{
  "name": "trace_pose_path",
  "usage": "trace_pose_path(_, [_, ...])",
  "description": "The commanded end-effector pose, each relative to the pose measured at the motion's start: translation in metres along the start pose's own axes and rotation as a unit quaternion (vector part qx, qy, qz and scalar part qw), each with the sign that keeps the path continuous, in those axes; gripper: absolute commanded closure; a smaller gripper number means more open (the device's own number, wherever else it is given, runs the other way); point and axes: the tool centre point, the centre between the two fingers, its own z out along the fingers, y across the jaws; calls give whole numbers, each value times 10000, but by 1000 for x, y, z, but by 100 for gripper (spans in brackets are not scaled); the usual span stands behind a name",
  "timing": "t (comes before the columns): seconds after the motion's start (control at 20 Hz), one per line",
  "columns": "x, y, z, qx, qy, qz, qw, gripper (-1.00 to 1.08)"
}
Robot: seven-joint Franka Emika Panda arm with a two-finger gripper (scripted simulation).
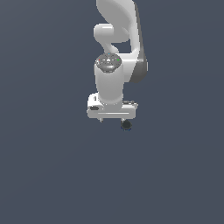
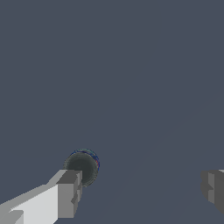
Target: Pick up the object and move it to a goal position.
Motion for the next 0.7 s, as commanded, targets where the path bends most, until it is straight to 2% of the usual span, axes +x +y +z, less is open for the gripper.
trace_pose_path(0.0, [1, 1, -1, 4, -11, 34, 10000, -92])
trace_pose_path(0.3, [-2, -4, 7, -18, 0, -117, 9999, -92])
trace_pose_path(0.65, [-16, -25, 37, -90, 21, -695, 9975, -92])
